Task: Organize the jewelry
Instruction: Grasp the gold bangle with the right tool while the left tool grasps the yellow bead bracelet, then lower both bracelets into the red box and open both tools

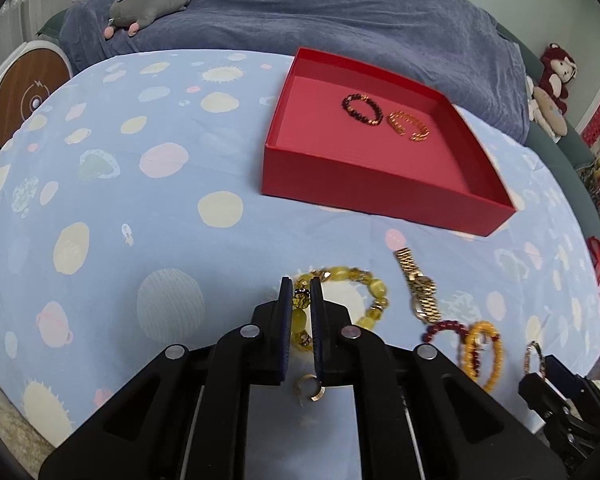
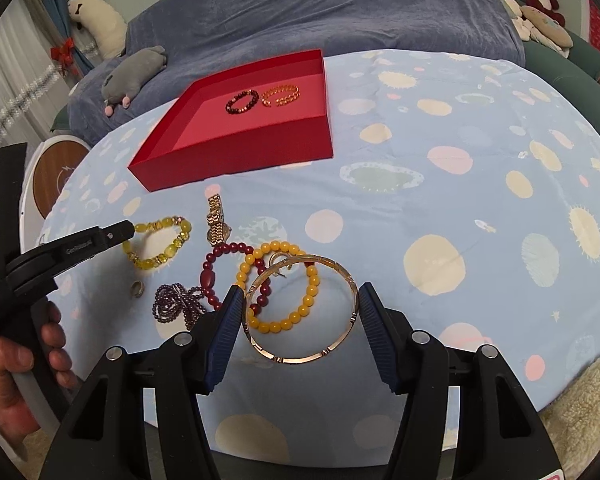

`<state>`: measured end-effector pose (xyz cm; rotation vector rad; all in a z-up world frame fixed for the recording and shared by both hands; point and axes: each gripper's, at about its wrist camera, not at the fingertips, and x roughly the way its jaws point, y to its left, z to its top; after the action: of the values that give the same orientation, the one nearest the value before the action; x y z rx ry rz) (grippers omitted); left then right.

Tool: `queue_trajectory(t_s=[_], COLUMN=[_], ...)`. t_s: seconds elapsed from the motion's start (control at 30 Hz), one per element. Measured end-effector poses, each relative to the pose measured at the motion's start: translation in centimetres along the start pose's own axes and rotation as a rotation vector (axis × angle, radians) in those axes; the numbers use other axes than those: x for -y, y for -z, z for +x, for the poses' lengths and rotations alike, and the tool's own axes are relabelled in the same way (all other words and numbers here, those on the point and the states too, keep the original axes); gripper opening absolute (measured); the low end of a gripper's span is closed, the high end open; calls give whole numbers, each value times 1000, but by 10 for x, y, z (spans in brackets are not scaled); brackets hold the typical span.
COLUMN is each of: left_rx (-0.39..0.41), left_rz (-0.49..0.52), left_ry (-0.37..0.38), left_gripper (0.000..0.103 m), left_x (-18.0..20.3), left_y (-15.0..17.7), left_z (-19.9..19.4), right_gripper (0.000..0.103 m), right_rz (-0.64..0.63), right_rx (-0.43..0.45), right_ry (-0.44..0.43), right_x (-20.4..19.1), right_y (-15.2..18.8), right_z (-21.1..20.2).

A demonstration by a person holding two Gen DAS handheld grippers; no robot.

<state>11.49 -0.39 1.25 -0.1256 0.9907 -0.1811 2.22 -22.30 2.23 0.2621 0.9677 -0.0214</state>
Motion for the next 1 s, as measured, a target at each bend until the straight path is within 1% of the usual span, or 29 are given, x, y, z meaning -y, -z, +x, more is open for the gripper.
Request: queue_trajectory(t_s=[0.07, 0.17, 0.3, 0.4, 0.5, 0.67, 0.83, 1.0], left_rx=[6, 25, 50, 76, 102, 125, 104, 58], left_rz=[-13, -2, 15, 21, 30, 36, 40, 37], left_ry=[27, 54, 82, 103, 118, 135, 126, 100], left_gripper=[9, 9, 9, 9, 9, 9, 9, 9], left_x=[2, 9, 21, 29, 37, 50, 55, 51], left_y=[-2, -10, -29, -49, -73, -113, -143, -156], left_z=[-12, -29, -46, -53, -52, -35, 0, 39], right_gripper=[57, 57, 57, 57, 57, 57, 57, 57], right_rz=[2, 8, -4, -26, -46, -55, -85, -104], right_rx=[13, 30, 52, 70, 86, 113, 96, 60], right_ry=[-1, -6, -10, -21, -41, -76, -75, -62], right_x=[1, 3, 3, -1, -8, -20, -35, -44], right_y=[-1, -6, -17, -35, -62, -114, -156, -175], right_z=[-6, -14, -20, -19, -14, 6, 45, 86])
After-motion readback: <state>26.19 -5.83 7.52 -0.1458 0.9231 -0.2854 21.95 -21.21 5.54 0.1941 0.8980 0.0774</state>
